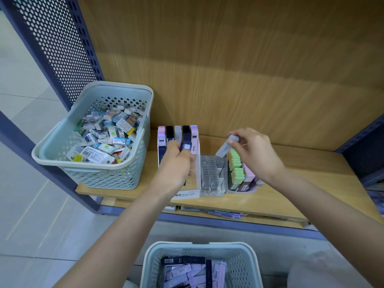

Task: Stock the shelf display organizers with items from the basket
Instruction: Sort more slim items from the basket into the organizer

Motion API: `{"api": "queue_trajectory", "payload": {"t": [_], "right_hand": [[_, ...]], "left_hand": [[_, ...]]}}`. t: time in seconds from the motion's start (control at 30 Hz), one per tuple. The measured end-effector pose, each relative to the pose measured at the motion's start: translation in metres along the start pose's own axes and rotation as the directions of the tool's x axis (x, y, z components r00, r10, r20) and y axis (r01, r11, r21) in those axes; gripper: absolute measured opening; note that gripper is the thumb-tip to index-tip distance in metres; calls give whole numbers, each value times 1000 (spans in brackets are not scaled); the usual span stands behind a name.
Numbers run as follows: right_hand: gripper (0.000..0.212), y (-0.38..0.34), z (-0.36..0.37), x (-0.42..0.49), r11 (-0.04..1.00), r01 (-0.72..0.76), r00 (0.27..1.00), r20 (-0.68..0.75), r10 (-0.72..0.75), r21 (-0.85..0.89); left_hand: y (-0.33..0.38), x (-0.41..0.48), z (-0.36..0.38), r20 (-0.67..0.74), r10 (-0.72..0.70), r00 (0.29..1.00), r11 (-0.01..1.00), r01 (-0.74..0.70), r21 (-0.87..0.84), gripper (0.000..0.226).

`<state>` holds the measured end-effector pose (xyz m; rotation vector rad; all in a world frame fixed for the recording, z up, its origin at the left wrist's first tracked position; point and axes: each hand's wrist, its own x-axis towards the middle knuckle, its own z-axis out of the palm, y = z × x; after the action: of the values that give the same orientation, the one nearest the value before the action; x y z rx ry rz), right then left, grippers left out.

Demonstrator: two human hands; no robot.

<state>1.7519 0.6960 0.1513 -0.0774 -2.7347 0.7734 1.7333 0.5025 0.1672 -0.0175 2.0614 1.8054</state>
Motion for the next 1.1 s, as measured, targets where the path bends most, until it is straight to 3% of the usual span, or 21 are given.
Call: {"api": "queue_trajectory", "payload": {"t": [0.17,0.37,0.5,0.83,0.93,1.1], "right_hand": [[17,25,21,10,986,-109,981,145,127,-126],[11,29,37,18,980,-139,971,174,163,-139],[11,26,39,22,976,-121,956,243,163,-182],[9,36,40,21,963,-130,943,270,193,-237],[11,35,38,16,977,-124,965,209,160,-175],[20,37,19,5,988,-148,988,-30,149,49]], "left_hand": [[3,-2,-2,33,151,988,988,-152,24,26],[2,1,5,56,93,994,994,-96,51,14],[1,5,7,35,19,999,999,-21,47,16],[0,6,2,24,123,992,986,-125,110,17],[0,8,3,17,116,993,988,-117,100,18],[0,11,8,28,115,993,986,-118,122,21]]}}
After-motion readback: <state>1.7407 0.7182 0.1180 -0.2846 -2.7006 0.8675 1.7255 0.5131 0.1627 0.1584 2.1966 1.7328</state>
